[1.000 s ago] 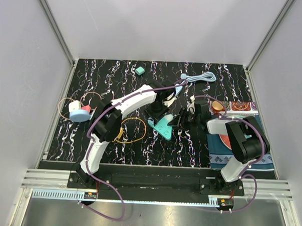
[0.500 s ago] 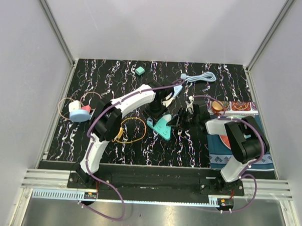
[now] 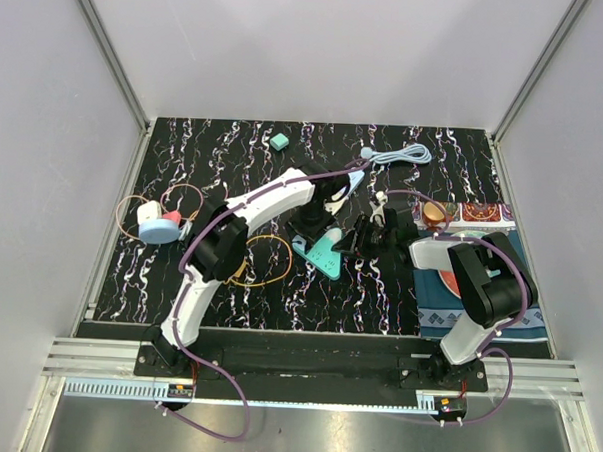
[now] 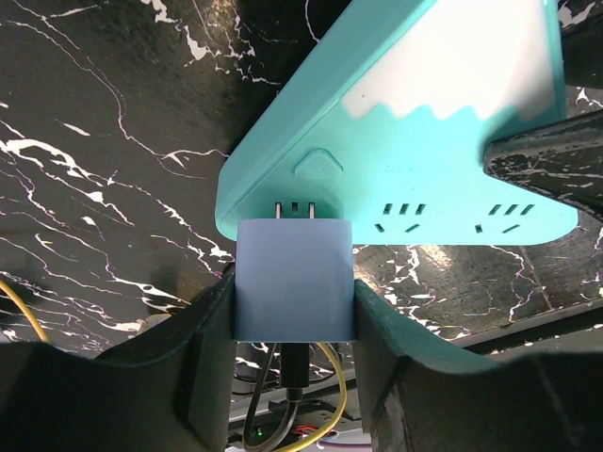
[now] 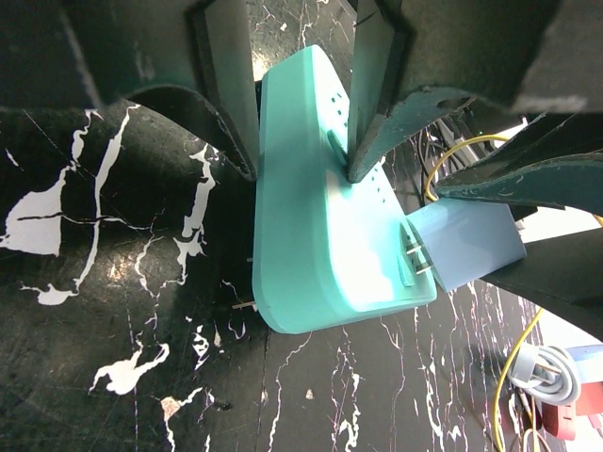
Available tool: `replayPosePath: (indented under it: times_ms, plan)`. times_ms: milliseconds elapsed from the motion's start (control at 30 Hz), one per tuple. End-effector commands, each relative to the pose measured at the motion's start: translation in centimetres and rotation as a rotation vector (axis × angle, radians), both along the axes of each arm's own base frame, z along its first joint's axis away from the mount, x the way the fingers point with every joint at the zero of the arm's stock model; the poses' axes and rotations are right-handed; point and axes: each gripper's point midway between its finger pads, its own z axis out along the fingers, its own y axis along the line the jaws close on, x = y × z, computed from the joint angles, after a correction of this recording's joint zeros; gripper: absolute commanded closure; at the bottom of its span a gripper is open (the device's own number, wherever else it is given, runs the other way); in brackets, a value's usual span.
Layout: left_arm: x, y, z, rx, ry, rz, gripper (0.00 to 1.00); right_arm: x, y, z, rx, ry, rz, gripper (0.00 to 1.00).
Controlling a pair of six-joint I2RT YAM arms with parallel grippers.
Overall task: Insert the plug
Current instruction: Insert the plug into the socket.
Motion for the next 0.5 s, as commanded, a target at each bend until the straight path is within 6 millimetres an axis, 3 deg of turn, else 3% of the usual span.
replayPosePath:
  times_ms: [0, 33, 133, 467]
  plan:
    - [1.5, -1.9, -4.0, -0.015, -0.037, 0.029, 0.91, -0.6, 2.8, 2.6, 0.063, -0.083, 0.103, 0.57]
    - [1.7, -2.1, -3.7, -0.029, -0.049, 0.031, 0.76, -0.5, 2.7, 2.7, 0.061, -0.089, 0.103, 0.56]
    - [2.1, -2.6, -1.2, -0.089, -0.109, 0.037, 0.59, -0.6, 2.7, 2.8, 0.061, -0.096, 0.103, 0.55]
    - [3.8, -2.5, 3.7, -0.154, -0.267, 0.067, 0.33, -0.7, 2.5, 2.8, 0.055, -0.097, 0.094, 0.55]
